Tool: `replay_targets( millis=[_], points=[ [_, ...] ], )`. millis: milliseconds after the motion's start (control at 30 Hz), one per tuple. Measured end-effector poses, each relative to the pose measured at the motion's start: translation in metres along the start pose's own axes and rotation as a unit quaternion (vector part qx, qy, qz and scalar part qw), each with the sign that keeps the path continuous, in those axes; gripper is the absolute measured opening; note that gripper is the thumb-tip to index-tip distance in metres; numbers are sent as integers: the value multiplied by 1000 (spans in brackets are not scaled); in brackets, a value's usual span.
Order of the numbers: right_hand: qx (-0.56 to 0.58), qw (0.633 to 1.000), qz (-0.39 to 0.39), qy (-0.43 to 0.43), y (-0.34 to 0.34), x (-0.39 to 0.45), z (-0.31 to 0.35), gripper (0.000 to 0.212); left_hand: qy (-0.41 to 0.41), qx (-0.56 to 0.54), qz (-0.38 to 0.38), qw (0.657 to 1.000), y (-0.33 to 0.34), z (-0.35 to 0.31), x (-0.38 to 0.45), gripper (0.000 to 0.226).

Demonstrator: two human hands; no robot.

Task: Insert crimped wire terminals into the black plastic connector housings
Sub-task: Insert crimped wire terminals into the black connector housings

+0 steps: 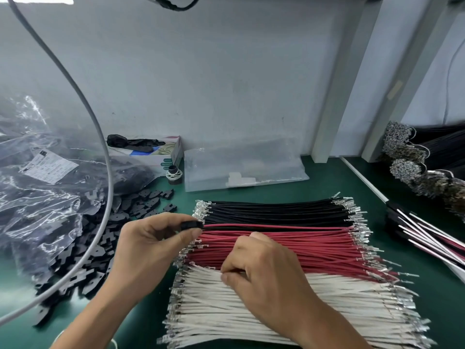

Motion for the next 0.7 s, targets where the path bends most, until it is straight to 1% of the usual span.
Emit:
replay_targets(
  millis=[133,233,300,400,500,633,700],
  points=[
    [22,1000,-4,19,-9,1,-1,9,-23,-60,6,998,0,0,3,24],
    [89,995,-12,39,-19,3,-8,3,-41,-83,21,996,1,-1,3,25],
    [110,992,-46,38,-28,3,-11,8,-52,-96,25,994,1,-1,3,24],
    [52,993,-103,18,-38,3,-10,12,-67,-112,44,991,4,-1,2,24],
    [9,992,-125,-8,-38,2,-7,13,-77,-123,56,988,6,-1,1,26],
    [-2,986,-161,-45,-44,2,-5,18,-89,-117,52,988,3,2,2,29],
    [-10,984,-171,-56,-46,1,-5,17,-92,-115,50,988,1,3,2,30]
  ],
)
Point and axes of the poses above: each hand's wrist, its own x-axis towards the middle knuckle, its own y-axis out of the palm, z = x × y, the point moved 7 cm from there along x, towards the middle knuckle, and after that the axes turned 4 degrees about -x, right-handed, at the moved point
